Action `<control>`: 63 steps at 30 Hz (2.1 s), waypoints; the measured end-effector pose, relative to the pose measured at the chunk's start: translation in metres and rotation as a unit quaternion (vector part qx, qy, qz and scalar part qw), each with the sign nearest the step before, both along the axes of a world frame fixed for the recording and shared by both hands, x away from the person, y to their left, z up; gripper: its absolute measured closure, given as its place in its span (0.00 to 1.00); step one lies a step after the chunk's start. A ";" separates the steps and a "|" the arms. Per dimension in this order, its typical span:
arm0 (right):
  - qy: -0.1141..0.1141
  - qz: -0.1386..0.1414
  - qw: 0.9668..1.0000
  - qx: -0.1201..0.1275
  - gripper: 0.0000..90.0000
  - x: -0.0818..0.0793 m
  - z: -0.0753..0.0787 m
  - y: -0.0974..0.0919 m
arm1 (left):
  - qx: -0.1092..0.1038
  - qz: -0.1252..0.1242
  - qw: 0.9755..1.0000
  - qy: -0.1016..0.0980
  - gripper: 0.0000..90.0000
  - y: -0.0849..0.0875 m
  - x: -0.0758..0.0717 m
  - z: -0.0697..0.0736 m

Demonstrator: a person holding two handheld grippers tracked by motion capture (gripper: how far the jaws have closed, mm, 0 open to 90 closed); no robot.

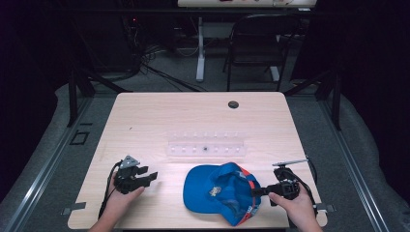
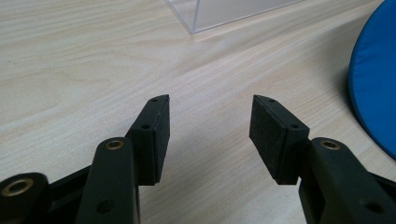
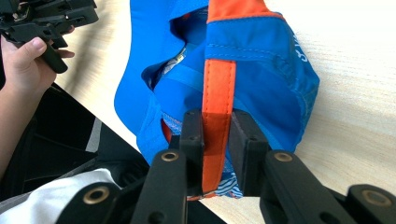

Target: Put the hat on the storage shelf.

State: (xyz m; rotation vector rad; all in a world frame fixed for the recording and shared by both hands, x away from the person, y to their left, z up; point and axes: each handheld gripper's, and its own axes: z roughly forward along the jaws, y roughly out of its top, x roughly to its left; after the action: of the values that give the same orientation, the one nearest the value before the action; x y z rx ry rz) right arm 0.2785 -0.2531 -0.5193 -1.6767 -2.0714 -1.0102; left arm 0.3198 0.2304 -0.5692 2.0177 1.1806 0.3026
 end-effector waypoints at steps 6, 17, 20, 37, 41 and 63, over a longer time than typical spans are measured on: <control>0.002 -0.005 1.000 -0.003 0.86 0.001 0.004 -0.001 | 0.000 0.000 1.000 0.000 0.54 0.000 0.000 0.000; 0.000 -0.028 0.999 -0.022 0.87 0.008 0.016 -0.002 | 0.000 0.000 1.000 -0.001 0.54 0.000 0.000 0.001; 0.005 -0.026 0.999 -0.033 0.87 0.011 0.019 -0.001 | 0.000 0.000 1.000 -0.001 0.54 0.000 0.000 0.001; 0.028 -0.018 0.994 -0.107 0.87 0.031 0.050 0.006 | 0.002 -0.002 1.000 -0.001 0.54 0.000 0.000 0.001; 0.032 -0.023 0.991 -0.128 0.87 0.035 0.055 0.007 | 0.002 -0.001 1.000 0.000 0.54 0.000 0.000 0.000; 0.041 -0.013 0.979 -0.198 0.87 0.054 0.088 0.010 | 0.004 -0.005 1.000 0.002 0.54 -0.001 0.000 -0.001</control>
State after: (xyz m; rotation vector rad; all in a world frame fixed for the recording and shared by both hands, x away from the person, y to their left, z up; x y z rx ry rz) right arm 0.3329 -0.2431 -0.4312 -1.8926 -2.3130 -0.5438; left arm 0.3196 0.2289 -0.5698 2.0315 1.1733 0.2976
